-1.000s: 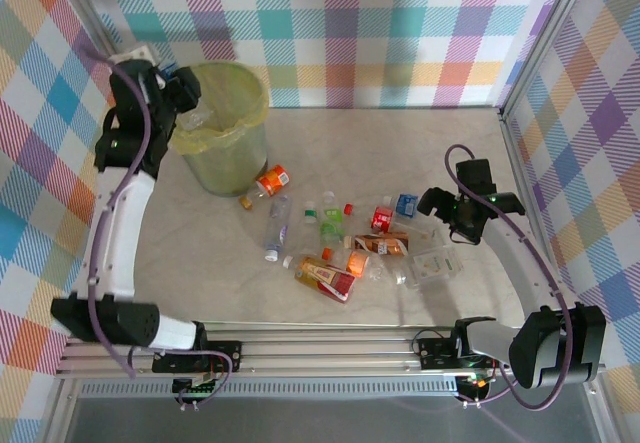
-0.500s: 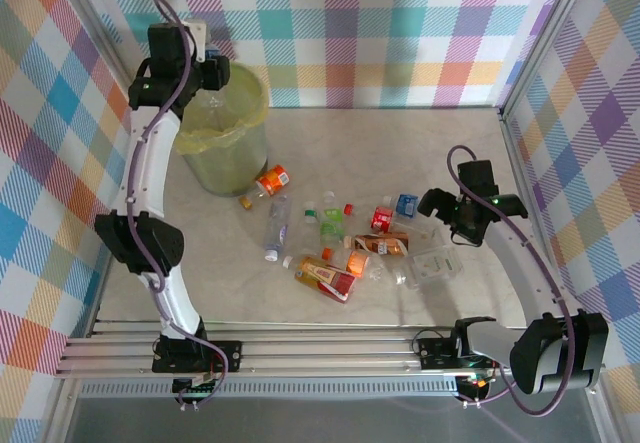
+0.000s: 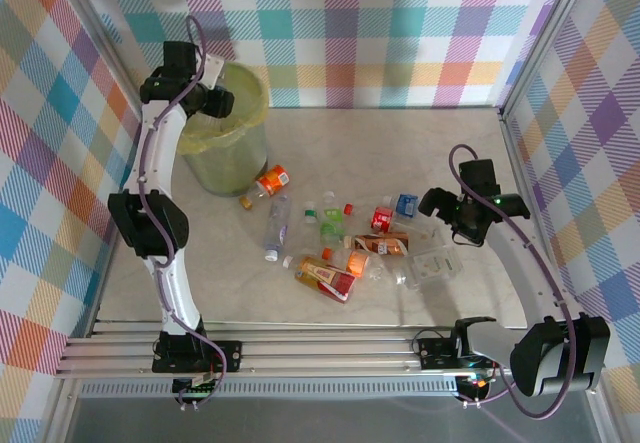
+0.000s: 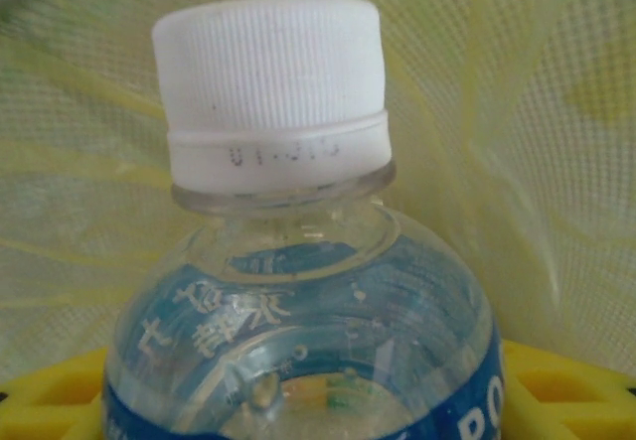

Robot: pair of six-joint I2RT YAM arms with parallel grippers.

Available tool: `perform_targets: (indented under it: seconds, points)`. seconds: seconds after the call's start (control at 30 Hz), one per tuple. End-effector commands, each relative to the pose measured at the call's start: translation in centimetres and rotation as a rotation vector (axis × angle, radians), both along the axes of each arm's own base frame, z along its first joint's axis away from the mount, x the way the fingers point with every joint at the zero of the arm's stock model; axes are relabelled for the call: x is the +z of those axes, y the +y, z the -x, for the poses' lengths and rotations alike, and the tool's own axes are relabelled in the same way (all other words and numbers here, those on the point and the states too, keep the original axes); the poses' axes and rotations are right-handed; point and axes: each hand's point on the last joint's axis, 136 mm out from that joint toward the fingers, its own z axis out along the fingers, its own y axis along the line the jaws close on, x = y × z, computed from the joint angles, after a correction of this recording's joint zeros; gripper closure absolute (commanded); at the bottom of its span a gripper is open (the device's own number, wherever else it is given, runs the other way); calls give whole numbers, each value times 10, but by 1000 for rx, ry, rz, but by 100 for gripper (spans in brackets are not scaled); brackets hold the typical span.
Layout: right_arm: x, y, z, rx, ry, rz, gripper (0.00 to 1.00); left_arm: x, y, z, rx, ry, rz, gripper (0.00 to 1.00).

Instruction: Put the plastic bottles in the bin

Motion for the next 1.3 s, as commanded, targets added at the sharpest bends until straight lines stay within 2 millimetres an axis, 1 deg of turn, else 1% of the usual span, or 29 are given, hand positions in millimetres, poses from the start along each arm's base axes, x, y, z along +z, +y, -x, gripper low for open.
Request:
perform_targets:
  seconds: [0.0, 0.07, 0.23, 0.33, 0.4, 0.47, 0.5, 0.6, 0.67, 0.77, 0.93, 1.1, 1.27]
  points:
    - [12, -1, -1, 0, -16, -4, 0, -14, 3, 0, -35, 48, -27, 36]
    - [13, 0, -1, 0, -21, -5, 0, -23, 4, 0, -36, 71, -38, 35]
    - [13, -1, 0, -3, -17, -1, 0, -42, 8, 2, -37, 126, -67, 28]
    - [12, -1, 0, -5, -16, -7, 0, -50, 8, 3, -43, 149, -76, 22]
    - [12, 0, 0, -5, -17, -9, 0, -51, 9, 3, -39, 152, -83, 17]
    - [11, -1, 0, -7, -16, -7, 0, -48, 9, 3, -38, 143, -84, 8]
    - [12, -1, 0, -7, -19, -6, 0, -47, 10, 2, -36, 140, -85, 5]
    - [12, -2, 0, -9, -18, -4, 0, -38, 10, 2, -24, 115, -88, 2]
    - [11, -2, 1, -8, -17, -3, 0, -29, 10, 1, -13, 90, -87, 1]
    - [12, -1, 0, -6, -19, -3, 0, -6, 13, 0, 21, 32, -85, 0]
    - [12, -1, 0, -6, -21, -5, 0, 46, 13, 4, 71, -90, -54, 0]
    - [12, -1, 1, -3, -25, -2, 0, 95, 10, 19, 101, -196, -22, 0]
    - [13, -2, 1, -5, -33, -3, 0, 144, -1, 44, 125, -295, 50, 0]
